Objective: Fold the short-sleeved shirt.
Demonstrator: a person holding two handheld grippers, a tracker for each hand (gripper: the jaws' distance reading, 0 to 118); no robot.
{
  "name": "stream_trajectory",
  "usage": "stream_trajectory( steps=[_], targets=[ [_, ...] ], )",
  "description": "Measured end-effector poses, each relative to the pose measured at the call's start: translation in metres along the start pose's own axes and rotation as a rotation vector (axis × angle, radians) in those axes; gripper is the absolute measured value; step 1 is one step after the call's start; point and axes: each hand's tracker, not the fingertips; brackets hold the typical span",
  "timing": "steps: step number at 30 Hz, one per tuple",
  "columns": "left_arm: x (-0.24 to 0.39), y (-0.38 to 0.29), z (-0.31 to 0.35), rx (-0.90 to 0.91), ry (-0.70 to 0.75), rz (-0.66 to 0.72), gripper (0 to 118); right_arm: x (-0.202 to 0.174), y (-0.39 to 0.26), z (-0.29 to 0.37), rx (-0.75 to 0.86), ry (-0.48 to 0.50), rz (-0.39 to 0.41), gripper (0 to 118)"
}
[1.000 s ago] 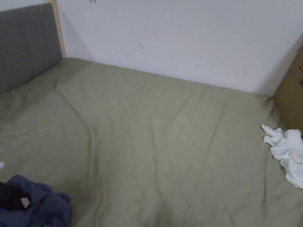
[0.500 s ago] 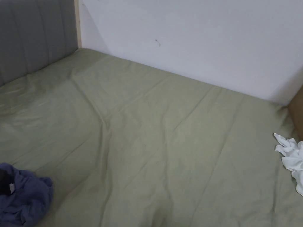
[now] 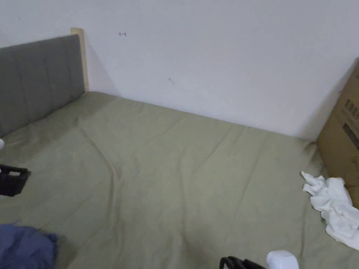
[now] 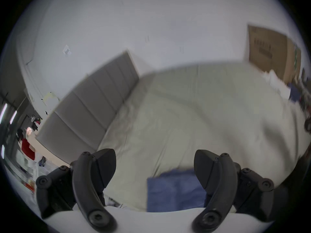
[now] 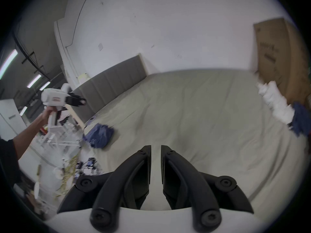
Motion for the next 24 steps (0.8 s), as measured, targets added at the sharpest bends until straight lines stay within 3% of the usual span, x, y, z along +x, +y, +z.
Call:
stream_trajectory(
  steps=[6, 11, 12, 13, 14, 15, 24],
  targets=[
    [0.097, 0.029, 0.108, 0.335, -0.068, 0.188, 104, 0.0, 0.035, 0.075, 0.166, -0.197, 0.097, 15],
    [0.168, 0.031, 0.158, 0.426, -0.177, 0.323, 106, -0.004, 0.045, 0.14, 0.337, -0.335, 0.109, 17],
    [0.18, 0.029, 0.163, 0.442, -0.199, 0.343, 108, -0.005, 0.044, 0.153, 0.384, -0.39, 0.117, 28],
    [0.19, 0.028, 0.168, 0.445, -0.214, 0.368, 112, -0.006, 0.044, 0.162, 0.416, -0.426, 0.127, 50],
    [0.202, 0.026, 0.173, 0.441, -0.226, 0.374, 116, -0.006, 0.044, 0.171, 0.435, -0.438, 0.134, 91],
    [0.216, 0.025, 0.18, 0.438, -0.231, 0.369, 117, -0.005, 0.043, 0.179, 0.443, -0.451, 0.132, 108],
    [0.282, 0.015, 0.219, 0.431, -0.299, 0.268, 117, 0.001, 0.029, 0.205, 0.523, -0.509, 0.085, 117]
  ],
)
